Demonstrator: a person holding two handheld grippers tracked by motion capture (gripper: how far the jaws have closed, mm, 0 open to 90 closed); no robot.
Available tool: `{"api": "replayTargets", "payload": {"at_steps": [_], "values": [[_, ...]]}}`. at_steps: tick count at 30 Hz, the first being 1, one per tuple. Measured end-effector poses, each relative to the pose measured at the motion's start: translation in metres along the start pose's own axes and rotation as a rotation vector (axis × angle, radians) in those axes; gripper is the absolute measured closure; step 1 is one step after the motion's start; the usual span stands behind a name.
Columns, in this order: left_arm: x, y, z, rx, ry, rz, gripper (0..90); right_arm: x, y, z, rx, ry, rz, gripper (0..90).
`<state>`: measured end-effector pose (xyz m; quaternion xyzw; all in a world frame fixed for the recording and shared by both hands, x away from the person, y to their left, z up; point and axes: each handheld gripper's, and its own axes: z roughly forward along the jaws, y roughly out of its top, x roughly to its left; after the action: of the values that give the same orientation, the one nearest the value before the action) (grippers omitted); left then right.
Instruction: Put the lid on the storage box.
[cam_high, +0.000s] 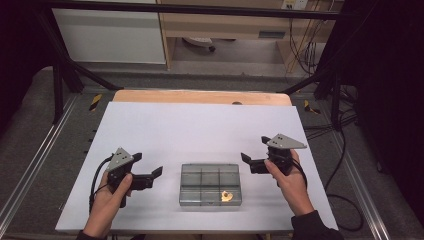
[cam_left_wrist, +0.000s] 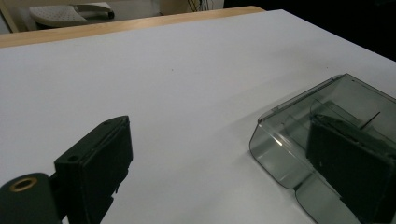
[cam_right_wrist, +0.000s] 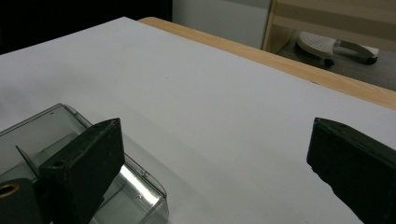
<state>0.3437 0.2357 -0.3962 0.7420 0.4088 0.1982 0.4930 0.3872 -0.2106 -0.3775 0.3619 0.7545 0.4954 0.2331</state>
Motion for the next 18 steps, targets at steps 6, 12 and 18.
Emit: {"api": "replayTargets", "payload": {"at_steps": [6, 12, 18], "values": [[0.007, -0.004, -0.007, -0.014, -0.004, -0.023, 7.8, -0.007, -0.007, -0.014, -0.011, -0.024, 0.011, 4.3], [0.015, -0.008, -0.017, -0.036, 0.002, -0.033, 7.5, -0.012, -0.014, -0.024, -0.035, -0.056, 0.013, 3.6], [0.023, -0.016, -0.026, -0.047, 0.023, -0.041, 7.5, -0.018, -0.023, -0.032, -0.038, -0.076, 0.031, 3.5]]}}
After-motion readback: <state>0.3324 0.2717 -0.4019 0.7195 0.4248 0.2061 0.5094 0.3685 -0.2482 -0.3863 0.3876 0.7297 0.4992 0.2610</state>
